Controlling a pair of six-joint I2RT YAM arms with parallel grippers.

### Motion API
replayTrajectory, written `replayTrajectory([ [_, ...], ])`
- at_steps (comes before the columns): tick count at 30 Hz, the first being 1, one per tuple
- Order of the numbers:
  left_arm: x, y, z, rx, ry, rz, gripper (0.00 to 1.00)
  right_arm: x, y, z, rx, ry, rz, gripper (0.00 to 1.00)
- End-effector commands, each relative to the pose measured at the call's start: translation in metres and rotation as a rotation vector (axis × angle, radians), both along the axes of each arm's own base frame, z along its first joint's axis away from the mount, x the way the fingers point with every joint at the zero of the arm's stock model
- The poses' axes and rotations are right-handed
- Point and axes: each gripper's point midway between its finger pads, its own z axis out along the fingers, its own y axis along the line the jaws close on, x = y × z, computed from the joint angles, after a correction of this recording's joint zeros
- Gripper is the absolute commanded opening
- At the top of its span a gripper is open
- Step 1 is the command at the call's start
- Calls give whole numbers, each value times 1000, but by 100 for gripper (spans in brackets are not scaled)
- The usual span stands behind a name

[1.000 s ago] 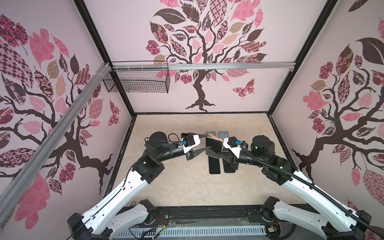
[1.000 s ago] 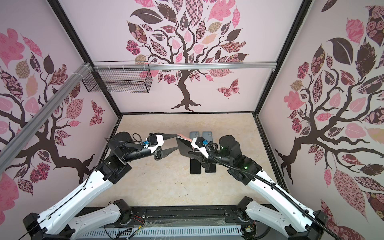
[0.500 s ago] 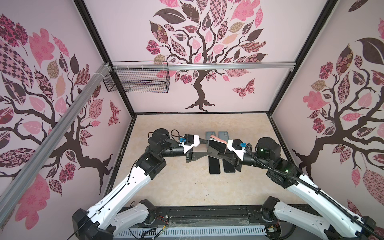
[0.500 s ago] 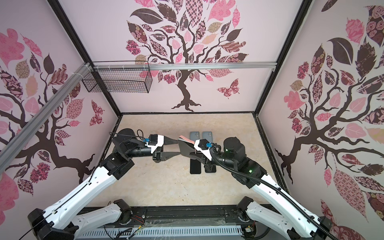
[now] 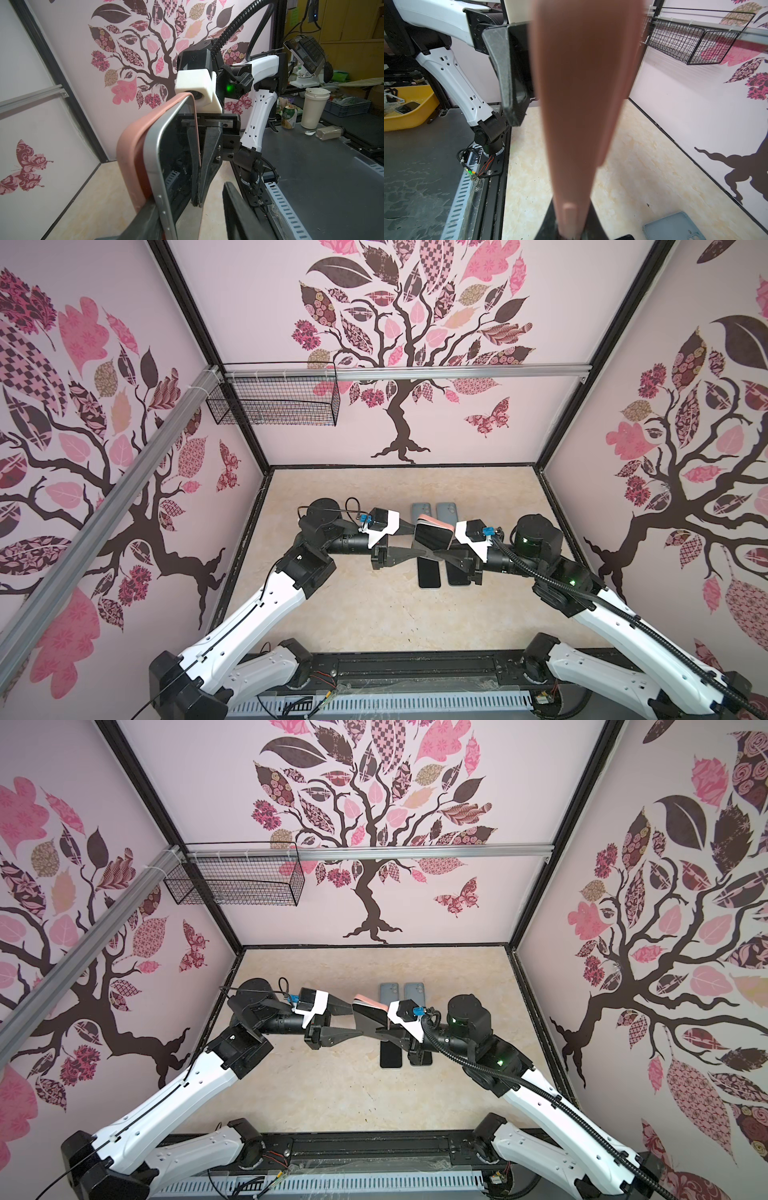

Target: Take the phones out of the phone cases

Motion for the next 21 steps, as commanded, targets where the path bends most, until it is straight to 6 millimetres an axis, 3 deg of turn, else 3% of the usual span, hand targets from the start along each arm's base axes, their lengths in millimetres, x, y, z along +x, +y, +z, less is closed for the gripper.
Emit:
replayTrajectory([
  [1,-9,-13,-43,97,129,-73,45,-25,8,65,191,-156,129,0],
  [9,-9,-13,-47,77,152,-72,33,-27,4,80,256,-164,124,0],
  [16,-11,-11,-44,70,133,-69,26,-24,5,74,242,-164,107,0],
  [21,-16,-9,-44,69,116,-94,13,-23,4,70,226,-168,98,0],
])
